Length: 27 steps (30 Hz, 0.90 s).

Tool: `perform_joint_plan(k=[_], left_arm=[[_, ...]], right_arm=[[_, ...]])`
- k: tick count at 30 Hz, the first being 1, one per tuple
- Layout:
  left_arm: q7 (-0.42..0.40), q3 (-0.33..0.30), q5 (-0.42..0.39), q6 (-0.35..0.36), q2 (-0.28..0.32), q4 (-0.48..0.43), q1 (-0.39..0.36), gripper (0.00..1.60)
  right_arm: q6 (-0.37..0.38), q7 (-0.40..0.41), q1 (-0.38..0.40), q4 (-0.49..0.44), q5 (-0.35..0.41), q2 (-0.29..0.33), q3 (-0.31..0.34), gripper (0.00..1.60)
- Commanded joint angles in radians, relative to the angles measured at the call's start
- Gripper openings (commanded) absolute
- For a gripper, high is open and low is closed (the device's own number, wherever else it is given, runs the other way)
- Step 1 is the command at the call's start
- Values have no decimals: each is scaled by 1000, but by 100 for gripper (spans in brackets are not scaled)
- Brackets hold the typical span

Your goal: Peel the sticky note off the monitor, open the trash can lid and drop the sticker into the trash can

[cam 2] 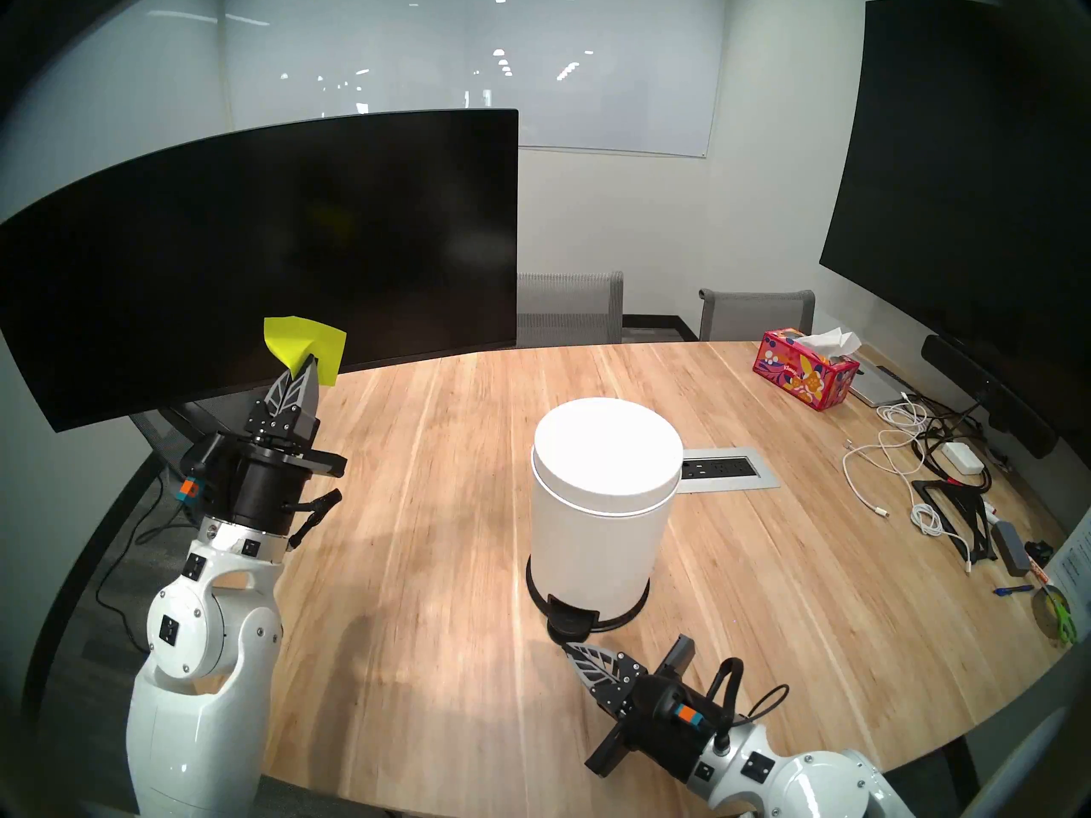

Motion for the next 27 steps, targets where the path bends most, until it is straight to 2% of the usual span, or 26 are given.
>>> perform_joint_plan(k=[1, 12, 27], left_arm=[[4, -6, -4, 1, -3, -31, 4, 0], [-4, -16, -22, 0, 1, -41, 23, 0], [-10, -24, -40, -1, 0, -58, 40, 0]], right_arm=[[16, -11, 115, 13, -15, -19, -39, 0], [68, -19, 192, 82, -76, -22, -76, 0], [110, -31, 215, 113, -124, -25, -74, 0]])
